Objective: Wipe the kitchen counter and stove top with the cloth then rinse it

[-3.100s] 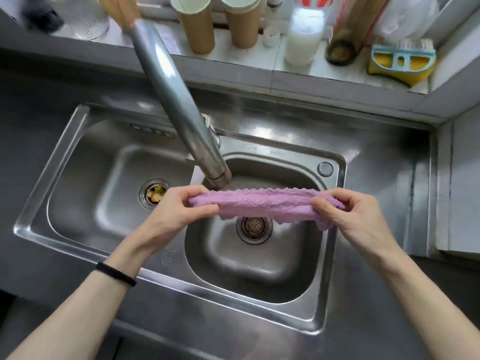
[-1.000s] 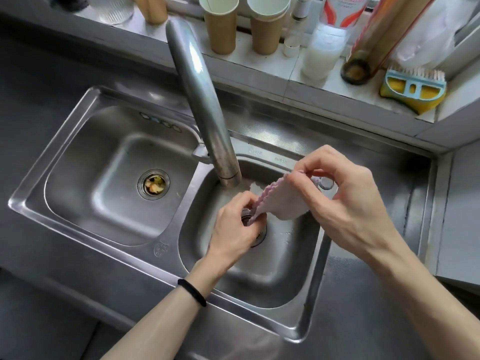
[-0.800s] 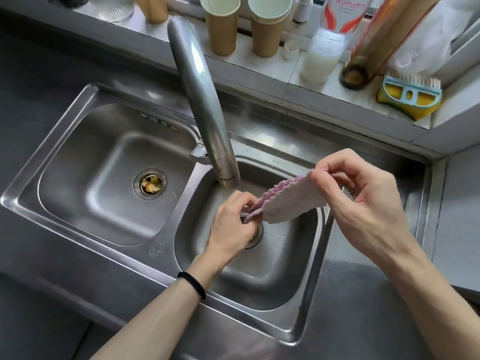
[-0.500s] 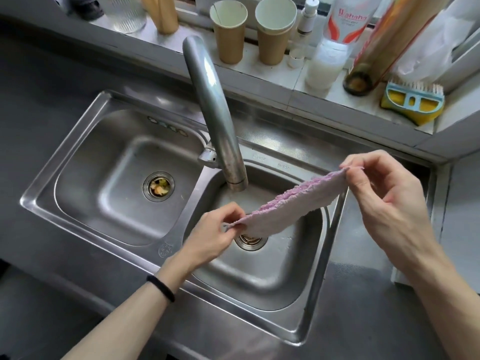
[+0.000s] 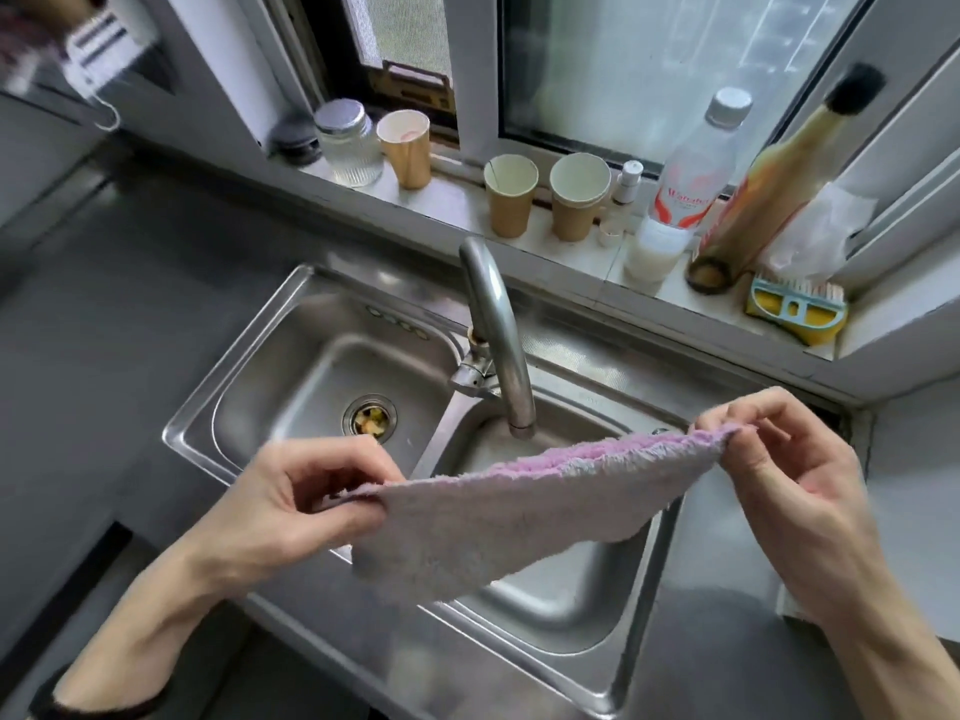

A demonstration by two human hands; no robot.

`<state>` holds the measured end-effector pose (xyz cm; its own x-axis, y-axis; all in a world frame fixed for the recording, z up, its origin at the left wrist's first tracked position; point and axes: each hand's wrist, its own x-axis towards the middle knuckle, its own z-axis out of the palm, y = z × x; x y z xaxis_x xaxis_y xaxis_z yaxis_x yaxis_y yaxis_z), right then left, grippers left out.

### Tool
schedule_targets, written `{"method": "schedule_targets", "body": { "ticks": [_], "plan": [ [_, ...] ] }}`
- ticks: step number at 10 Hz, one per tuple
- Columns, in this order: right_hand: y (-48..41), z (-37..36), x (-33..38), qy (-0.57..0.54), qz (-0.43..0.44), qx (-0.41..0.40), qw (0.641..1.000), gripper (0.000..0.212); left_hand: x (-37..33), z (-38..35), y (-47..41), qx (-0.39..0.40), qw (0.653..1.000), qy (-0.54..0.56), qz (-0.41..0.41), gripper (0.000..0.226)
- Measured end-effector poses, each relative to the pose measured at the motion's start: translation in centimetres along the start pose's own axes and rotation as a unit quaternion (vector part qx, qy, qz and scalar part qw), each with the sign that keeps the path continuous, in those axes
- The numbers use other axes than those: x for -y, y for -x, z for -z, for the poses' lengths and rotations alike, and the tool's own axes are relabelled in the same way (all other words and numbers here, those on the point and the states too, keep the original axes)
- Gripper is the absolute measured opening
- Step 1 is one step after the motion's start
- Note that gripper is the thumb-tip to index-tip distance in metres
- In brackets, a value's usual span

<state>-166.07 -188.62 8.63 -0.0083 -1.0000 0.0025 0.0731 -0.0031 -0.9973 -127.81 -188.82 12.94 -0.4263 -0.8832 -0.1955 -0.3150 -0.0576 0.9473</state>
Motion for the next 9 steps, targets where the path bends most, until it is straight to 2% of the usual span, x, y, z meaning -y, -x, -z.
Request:
{"method": "schedule_targets", "body": {
  "ticks": [1, 2, 3, 4, 5, 6, 7, 8, 9],
  "plan": [
    [-2.2, -1.4, 3.1, -0.037, 0.034, -0.019, 0.999, 0.031, -3.2, 2.0, -0.9, -0.074, 0.996, 0.021, -0.046, 0.022],
    [-5.3, -2.9, 6.1, -0.047, 0.061, -0.052, 0.996, 0.020, -5.6, 3.7, -2.7, -0.115, 0.988, 0.070, -0.070, 0.014],
    [-9.1, -4.1, 7.9, -0.001, 0.068, -0.103, 0.992, 0.013, -6.1, 5.2, -5.2, -0.136, 0.982, 0.121, -0.044, 0.014],
    [-13.1, -5.0, 7.1, 0.078, 0.046, -0.142, 0.986, 0.011, -5.1, 6.1, -8.3, -0.191, 0.980, 0.059, -0.011, 0.011],
    [-15.4, -5.2, 4.8, 0.163, 0.007, -0.177, 0.971, 0.010, -4.0, 6.5, -10.8, -0.215, 0.976, -0.013, -0.001, 0.017],
    [-16.2, -4.5, 3.4, 0.203, -0.041, -0.231, 0.951, 0.014, -3.6, 6.2, -12.1, -0.211, 0.977, -0.031, -0.011, 0.015],
    [-15.9, -4.3, 3.4, 0.185, -0.054, -0.281, 0.940, 0.020, -4.0, 5.4, -13.1, -0.230, 0.972, -0.031, -0.034, 0.015],
    [-15.6, -4.4, 3.6, 0.205, -0.063, -0.272, 0.938, 0.013, -4.7, 5.2, -14.1, -0.246, 0.968, -0.018, -0.040, 0.013],
    [-15.1, -4.2, 3.8, 0.229, -0.115, -0.170, 0.951, 0.009, -4.0, 5.6, -13.9, -0.257, 0.964, -0.064, -0.018, 0.016]
  ]
}}
